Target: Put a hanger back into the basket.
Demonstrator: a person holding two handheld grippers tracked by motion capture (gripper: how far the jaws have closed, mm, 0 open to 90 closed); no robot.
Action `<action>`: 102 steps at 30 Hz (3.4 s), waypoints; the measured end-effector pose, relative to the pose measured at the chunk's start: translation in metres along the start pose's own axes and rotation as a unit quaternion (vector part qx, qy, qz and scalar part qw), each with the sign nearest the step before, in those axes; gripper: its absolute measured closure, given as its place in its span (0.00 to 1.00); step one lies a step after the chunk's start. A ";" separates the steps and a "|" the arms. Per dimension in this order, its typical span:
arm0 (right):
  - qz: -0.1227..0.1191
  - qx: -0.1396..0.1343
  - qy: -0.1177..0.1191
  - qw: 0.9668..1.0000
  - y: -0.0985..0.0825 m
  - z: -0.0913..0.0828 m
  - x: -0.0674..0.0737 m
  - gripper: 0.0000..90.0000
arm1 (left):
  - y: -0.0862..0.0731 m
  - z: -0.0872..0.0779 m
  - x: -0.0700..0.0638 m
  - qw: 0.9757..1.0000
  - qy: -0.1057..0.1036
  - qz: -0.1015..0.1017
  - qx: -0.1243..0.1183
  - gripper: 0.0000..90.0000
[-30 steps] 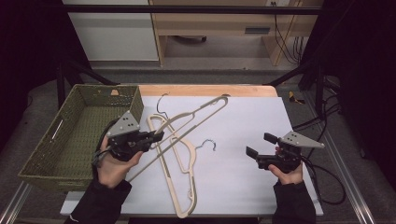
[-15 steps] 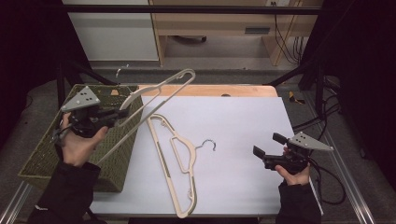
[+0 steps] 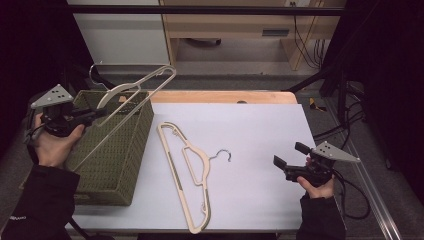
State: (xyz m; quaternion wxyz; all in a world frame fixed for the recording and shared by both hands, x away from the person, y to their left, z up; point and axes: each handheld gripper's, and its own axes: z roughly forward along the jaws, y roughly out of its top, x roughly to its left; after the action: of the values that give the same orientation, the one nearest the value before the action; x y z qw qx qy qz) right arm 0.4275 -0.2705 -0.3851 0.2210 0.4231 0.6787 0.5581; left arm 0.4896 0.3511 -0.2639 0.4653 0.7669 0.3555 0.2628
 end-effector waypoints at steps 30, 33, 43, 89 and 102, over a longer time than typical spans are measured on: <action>-0.010 0.007 -0.003 1.000 -0.002 0.001 -0.001 0.01 | -0.069 -0.019 0.063 0.997 0.051 -0.002 0.064 0.96; -0.009 0.008 -0.004 1.000 -0.002 0.001 -0.001 0.01 | -0.077 -0.019 0.065 0.996 0.049 -0.006 0.068 0.96; -0.008 0.011 -0.001 1.000 -0.002 0.002 -0.001 0.01 | -0.107 0.002 0.060 0.992 0.059 -0.029 0.103 0.95; -0.021 0.025 0.017 0.999 -0.005 0.017 0.015 0.02 | -0.124 0.055 0.006 0.964 -0.002 0.006 0.265 0.75; -0.024 0.020 0.017 0.999 -0.003 0.016 0.017 0.02 | -0.121 0.046 0.008 0.973 -0.004 -0.004 0.231 0.62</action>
State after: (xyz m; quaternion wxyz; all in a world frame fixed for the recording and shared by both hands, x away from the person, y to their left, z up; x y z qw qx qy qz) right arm 0.4297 -0.2478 -0.3891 0.2139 0.4017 0.7034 0.5460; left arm 0.4918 0.3718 -0.3917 0.2781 0.8532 0.4076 0.1693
